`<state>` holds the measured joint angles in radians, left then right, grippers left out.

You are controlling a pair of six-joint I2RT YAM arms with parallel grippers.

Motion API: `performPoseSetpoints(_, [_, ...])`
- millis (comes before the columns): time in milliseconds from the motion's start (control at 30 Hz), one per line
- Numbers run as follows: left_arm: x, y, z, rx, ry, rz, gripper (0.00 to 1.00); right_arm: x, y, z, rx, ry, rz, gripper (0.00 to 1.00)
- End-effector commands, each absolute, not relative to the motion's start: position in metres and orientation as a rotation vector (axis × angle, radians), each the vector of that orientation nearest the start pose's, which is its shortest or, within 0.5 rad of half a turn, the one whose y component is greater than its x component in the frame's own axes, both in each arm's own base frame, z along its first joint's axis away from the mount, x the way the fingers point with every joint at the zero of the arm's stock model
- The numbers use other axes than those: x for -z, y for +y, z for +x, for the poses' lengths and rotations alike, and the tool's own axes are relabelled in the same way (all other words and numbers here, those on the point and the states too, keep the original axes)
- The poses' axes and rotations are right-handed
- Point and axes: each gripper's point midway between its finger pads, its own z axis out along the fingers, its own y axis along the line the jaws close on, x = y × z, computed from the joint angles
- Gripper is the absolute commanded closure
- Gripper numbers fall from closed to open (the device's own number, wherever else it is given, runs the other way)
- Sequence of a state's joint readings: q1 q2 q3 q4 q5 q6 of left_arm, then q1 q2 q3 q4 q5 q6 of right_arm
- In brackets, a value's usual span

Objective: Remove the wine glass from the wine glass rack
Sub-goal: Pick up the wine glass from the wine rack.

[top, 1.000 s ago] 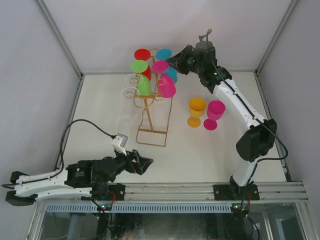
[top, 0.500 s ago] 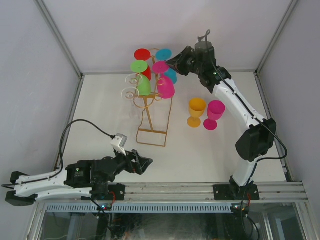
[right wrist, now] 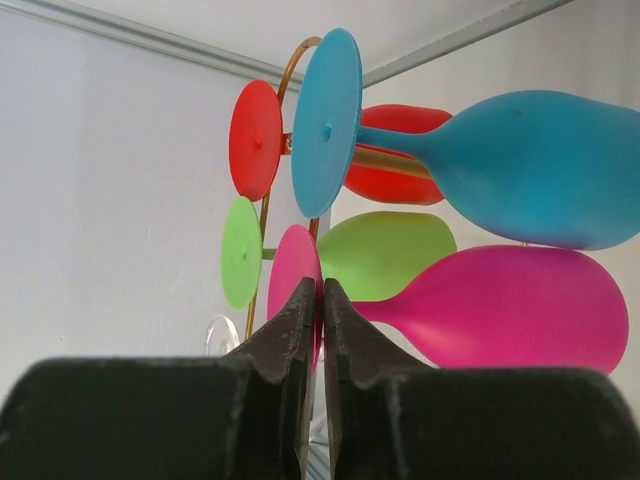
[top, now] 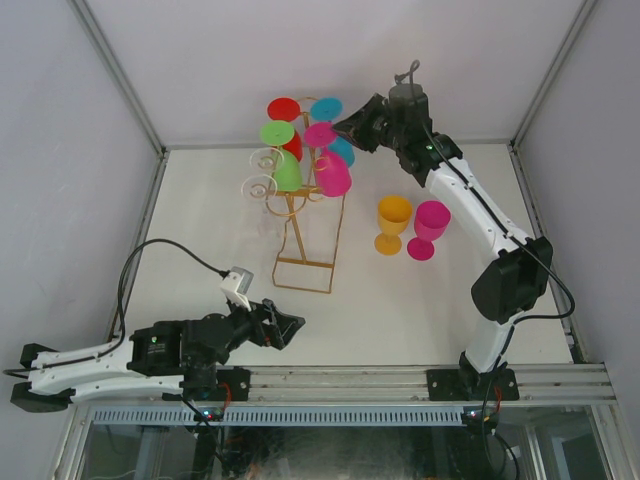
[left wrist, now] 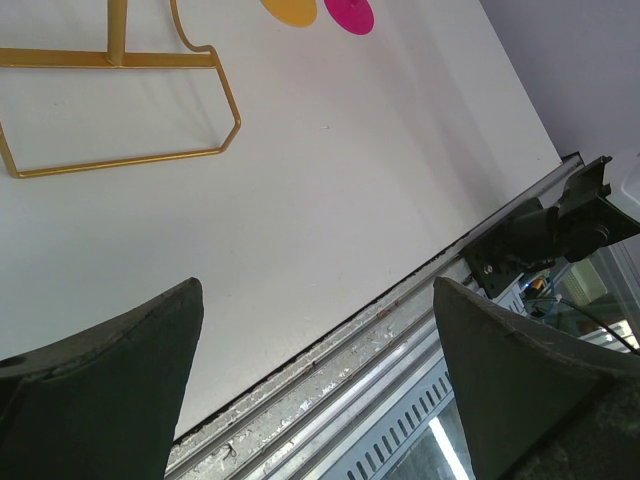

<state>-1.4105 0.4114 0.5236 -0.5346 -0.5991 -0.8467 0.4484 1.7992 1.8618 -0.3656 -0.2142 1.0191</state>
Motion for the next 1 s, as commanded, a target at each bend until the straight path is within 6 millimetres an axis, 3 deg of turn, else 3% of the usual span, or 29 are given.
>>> performPoseSetpoints(0, [-0.193,-0.206,0.110,0.923,1.998,0.130,0.00,-0.382,0.303,0.452,-1.188,1.941,0.357,0.98])
performPoseSetpoints(967, [-0.190,-0.213,0.107,0.921,2.020,0.162,0.00,-0.420,0.293,0.435,-1.235,1.848,0.376,1.00])
